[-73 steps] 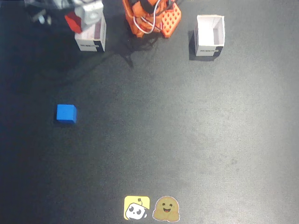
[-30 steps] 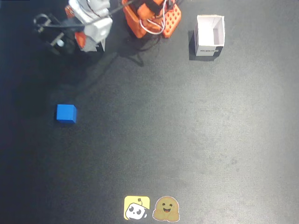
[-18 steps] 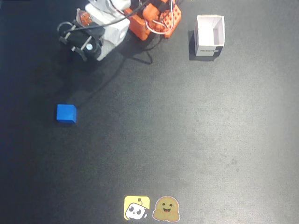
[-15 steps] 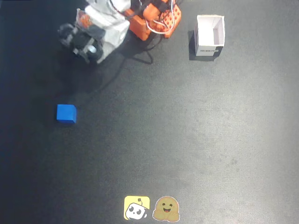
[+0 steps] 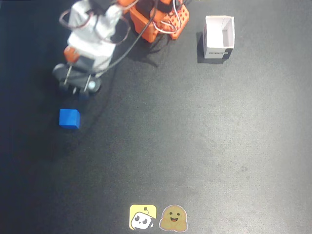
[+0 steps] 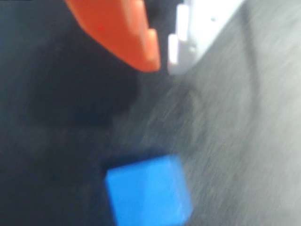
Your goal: Put the red cube in the right box and the blue cube in the left box.
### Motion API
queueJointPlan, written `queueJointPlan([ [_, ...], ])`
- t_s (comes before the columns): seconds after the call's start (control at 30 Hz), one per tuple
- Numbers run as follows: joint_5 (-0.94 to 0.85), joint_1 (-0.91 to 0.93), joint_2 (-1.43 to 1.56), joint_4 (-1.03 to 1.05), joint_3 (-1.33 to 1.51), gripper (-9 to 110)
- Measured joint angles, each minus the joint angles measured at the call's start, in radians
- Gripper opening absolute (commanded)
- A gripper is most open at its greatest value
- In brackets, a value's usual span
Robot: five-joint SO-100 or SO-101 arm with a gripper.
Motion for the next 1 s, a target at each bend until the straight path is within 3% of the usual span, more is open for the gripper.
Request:
queueJointPlan([
  [0.33, -0.052, -0.011, -0.328, -0.107, -0.178, 1],
  [0.63, -0.071, -0.061, -0.385, -0.149, -0.187, 14],
  [1.0, -0.109, -0.074, -0.434, -0.181, -0.23, 20],
])
